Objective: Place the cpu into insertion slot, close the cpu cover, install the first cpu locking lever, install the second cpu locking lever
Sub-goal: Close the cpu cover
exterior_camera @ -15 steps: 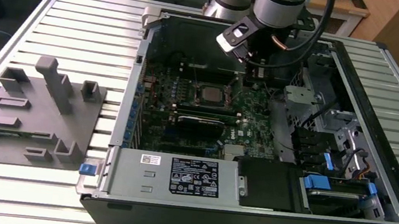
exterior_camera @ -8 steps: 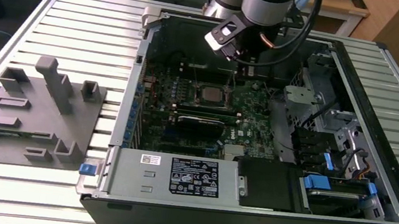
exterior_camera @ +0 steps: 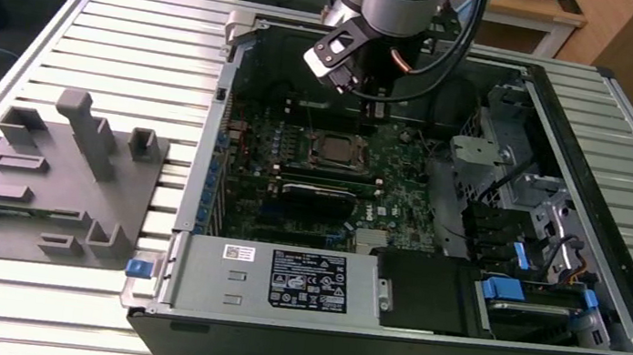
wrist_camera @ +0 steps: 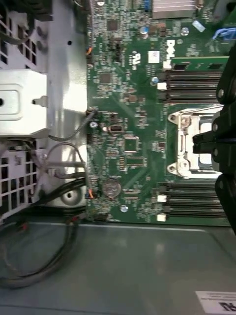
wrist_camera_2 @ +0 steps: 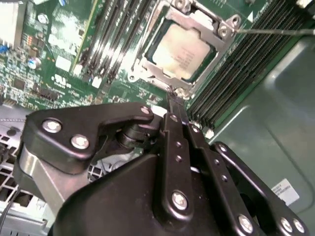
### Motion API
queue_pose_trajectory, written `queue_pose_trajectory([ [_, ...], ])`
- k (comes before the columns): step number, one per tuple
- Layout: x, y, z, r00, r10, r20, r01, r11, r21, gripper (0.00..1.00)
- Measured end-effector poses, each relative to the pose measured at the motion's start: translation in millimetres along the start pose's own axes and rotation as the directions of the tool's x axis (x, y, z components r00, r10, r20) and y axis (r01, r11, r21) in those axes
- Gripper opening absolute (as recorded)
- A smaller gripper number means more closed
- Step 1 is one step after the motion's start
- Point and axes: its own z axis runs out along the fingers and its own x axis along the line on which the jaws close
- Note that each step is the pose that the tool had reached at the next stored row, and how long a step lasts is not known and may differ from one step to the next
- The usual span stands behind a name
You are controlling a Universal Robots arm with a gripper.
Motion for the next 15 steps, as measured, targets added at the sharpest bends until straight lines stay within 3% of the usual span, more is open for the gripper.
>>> queue_pose_trajectory([
  [6, -0.1, -0.1, 0.0, 1.0000, 0.000, -0.0001, 0.000, 1.0000, 0.0020, 0.10],
  [9, -0.1, -0.2, 0.7, 1.0000, 0.000, 0.0001, 0.000, 0.9999, 0.0147, 0.10],
  [13, -0.1, -0.3, 2.6, 1.0000, 0.001, 0.0004, -0.001, 0.9990, 0.0438, 0.10],
  [15, -0.2, -0.4, 2.9, 1.0000, 0.001, 0.0006, -0.001, 0.9988, 0.0482, 0.10],
])
